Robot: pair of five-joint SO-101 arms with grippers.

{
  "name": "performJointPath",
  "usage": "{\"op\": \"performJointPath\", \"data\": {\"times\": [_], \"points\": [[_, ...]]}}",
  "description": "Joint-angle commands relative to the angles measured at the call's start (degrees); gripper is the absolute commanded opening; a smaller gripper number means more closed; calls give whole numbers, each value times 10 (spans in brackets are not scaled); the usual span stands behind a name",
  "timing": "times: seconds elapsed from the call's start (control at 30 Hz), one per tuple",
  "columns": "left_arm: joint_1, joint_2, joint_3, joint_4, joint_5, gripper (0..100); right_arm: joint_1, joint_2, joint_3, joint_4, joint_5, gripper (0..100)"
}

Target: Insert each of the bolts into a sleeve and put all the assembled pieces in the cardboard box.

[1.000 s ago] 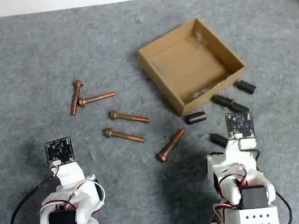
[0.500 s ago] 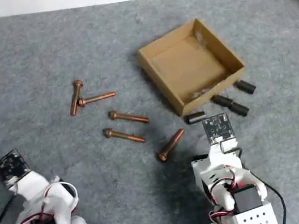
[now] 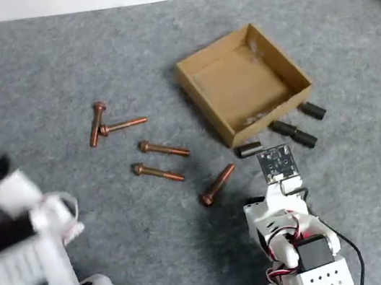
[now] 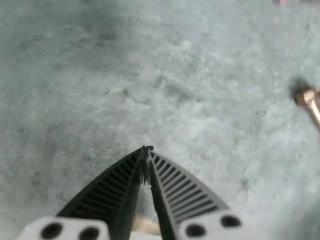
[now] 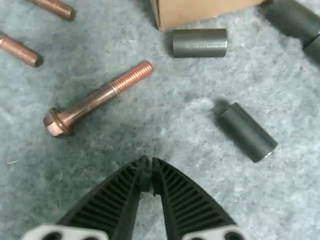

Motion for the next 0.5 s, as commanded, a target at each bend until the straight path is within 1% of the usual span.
{"op": "performJointPath", "data": {"times": [0.0,0.13,0.17,0.3,0.47], "points": [[87,249,-143,-7,-101,6,-6,-8,81,2,0,5],[151,448,-285,-6,-250,6,-6,-8,81,2,0,5],[160,489,-320,-6,-272,6,-6,-8,81,2,0,5],[164,603,-451,-6,-284,6,-6,-8,81,2,0,5],[141,658,-548,-11,-285,7,-6,-8,81,2,1,5]]}}
